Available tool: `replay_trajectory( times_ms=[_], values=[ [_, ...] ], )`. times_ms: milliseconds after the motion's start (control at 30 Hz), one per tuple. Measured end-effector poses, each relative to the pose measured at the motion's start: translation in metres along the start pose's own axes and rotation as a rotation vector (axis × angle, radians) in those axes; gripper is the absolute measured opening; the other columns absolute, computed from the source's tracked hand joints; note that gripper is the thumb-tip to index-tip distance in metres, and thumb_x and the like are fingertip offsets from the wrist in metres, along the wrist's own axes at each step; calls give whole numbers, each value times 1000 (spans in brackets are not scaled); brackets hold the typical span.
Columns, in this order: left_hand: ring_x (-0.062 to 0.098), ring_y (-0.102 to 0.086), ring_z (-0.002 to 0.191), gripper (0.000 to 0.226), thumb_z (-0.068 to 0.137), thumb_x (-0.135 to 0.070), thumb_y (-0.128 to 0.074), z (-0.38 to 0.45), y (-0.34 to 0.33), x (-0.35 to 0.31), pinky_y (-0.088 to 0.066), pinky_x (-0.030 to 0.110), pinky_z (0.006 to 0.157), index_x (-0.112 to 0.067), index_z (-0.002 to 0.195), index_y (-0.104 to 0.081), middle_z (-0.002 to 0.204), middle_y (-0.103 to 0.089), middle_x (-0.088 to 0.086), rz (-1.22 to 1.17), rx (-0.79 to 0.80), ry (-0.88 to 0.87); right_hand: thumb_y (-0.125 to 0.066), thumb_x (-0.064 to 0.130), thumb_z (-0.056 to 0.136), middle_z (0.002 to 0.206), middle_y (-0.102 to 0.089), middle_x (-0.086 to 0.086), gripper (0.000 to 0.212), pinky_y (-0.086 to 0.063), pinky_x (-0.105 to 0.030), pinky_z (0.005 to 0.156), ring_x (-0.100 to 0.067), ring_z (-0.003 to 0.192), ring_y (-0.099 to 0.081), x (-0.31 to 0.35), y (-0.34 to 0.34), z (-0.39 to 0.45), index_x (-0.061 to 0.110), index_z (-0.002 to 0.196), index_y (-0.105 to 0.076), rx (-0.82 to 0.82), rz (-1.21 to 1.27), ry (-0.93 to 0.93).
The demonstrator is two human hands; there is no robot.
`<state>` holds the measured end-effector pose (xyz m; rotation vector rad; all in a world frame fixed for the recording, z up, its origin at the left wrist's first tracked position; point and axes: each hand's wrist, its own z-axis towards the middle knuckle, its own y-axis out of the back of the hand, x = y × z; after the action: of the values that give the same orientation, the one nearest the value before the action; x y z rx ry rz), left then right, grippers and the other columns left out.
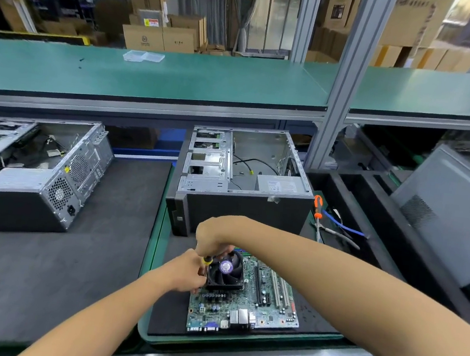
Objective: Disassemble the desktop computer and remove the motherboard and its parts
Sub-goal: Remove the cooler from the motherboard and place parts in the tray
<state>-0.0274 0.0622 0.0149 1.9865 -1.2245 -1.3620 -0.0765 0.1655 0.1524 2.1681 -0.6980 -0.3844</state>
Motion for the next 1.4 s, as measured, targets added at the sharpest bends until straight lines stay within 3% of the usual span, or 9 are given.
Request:
replay_trajectory(
  times_ms=[167, 333, 467, 633, 767, 900, 1033, 1133, 1400],
  values=[
    [3, -49, 47, 21, 84, -12, -49, 1, 0, -1, -35, 12, 45, -11, 63, -52, 60, -56, 0, 95, 16, -3, -45, 25, 99, 71, -56, -3, 31, -31, -26, 46, -19, 61, -48, 7, 2, 0, 7, 80, -61, -70, -344, 125],
    [2, -52, 50, 8, 89, -10, -51, -3, 0, -3, -38, 7, 47, -13, 96, -53, 66, -50, -6, 79, -4, -68, -52, 21, 97, 70, -51, 0, 18, -35, -25, 47, -15, 58, -47, 9, 1, -5, 8, 94, -63, -87, -497, 176],
    [5, -49, 56, 27, 93, -14, -49, -5, 1, -3, -37, 16, 56, -23, 68, -45, 61, -52, -6, 131, 40, -49, -59, 18, 93, 71, -42, 1, 18, -43, -30, 59, -20, 69, -52, 20, -1, -7, 10, 108, -64, -149, -608, 242],
    [17, -43, 62, 18, 88, -8, -44, -8, 1, -8, -34, 31, 63, -15, 72, -40, 67, -45, 4, 132, 37, -24, -60, 42, 91, 70, -55, -1, 34, -34, -27, 46, -15, 59, -51, 7, 1, -10, 9, 83, -55, -229, -335, 215],
    [-2, -29, 62, 33, 99, -24, -40, -3, 0, -10, -28, 25, 79, -29, 66, -33, 73, -30, -17, 274, 83, 25, -49, 62, 90, 65, -65, -10, 62, -50, -29, 56, -21, 54, -65, -2, 2, -9, 5, 66, -57, -164, 133, 126],
    [15, -40, 59, 16, 87, -6, -44, -7, 2, -16, -34, 31, 62, -10, 71, -43, 62, -40, 1, 147, 37, -6, -33, 47, 98, 63, -56, -9, 59, -49, -29, 59, -26, 56, -60, 3, -7, -3, 7, 60, -54, -256, 270, -19],
    [18, -44, 58, 19, 86, -3, -44, -8, 4, -13, -38, 32, 60, -9, 68, -42, 56, -41, 3, 88, 29, -34, -38, 26, 96, 69, -58, -6, 38, -42, -26, 56, -22, 59, -56, 3, -7, 2, 7, 69, -56, -210, 210, -100],
    [8, -43, 52, 15, 88, -7, -45, -6, 5, -11, -32, 15, 49, -4, 74, -50, 57, -47, -1, 143, 73, -29, -39, 22, 98, 85, -59, -9, 31, -37, -28, 56, -26, 74, -54, 7, -1, 2, 4, 84, -59, -152, 56, 7],
    [12, -34, 60, 11, 80, -14, -55, -10, 5, -6, -30, 26, 56, -12, 76, -45, 67, -40, -2, 70, -49, -47, -43, 34, 102, 69, -47, 0, 43, -38, -27, 54, -16, 59, -44, 11, 11, 1, 11, 65, -44, -14, -295, 145]
  ],
)
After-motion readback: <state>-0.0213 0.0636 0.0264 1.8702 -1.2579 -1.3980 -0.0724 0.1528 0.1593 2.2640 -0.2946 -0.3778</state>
